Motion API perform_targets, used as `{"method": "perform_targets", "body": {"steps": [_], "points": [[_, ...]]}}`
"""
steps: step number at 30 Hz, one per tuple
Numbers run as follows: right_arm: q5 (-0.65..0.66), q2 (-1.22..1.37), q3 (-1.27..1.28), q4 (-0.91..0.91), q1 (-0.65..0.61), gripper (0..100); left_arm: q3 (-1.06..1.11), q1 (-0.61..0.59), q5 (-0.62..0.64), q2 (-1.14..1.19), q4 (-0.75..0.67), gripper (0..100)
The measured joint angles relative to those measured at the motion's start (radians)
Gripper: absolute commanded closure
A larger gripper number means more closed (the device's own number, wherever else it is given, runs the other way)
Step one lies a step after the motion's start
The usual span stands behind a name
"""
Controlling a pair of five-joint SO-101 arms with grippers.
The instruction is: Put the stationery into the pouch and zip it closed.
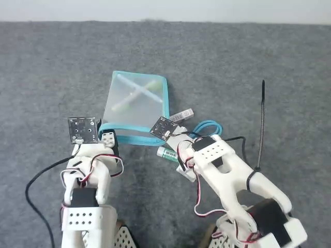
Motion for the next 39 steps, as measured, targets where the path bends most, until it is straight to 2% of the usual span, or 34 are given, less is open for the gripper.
{"method": "perform_targets", "body": {"steps": [4,11,16,18,27,34,39], "points": [[0.002,0.0,-0.009,0.009,0.054,99.4,0.0,0.0,0.0,0.0,0.0,99],[0.002,-0.018,-0.023,0.107,0.249,98.7,0.0,0.0,0.0,0.0,0.0,99],[-0.003,-0.147,-0.021,0.227,0.374,99.3,0.0,0.005,0.0,0.0,0.0,99],[-0.012,-0.213,-0.021,0.295,0.405,99.3,0.0,0.043,0.0,0.0,0.0,99],[-0.023,-0.499,-0.181,0.677,0.408,99.3,0.0,0.354,-0.044,0.0,0.0,99],[-0.002,-0.615,-0.35,0.882,0.407,99.3,0.0,0.384,-0.044,0.0,0.0,99],[0.044,-0.687,-0.365,0.898,0.407,99.3,0.002,0.35,-0.044,0.0,-0.003,99]]}}
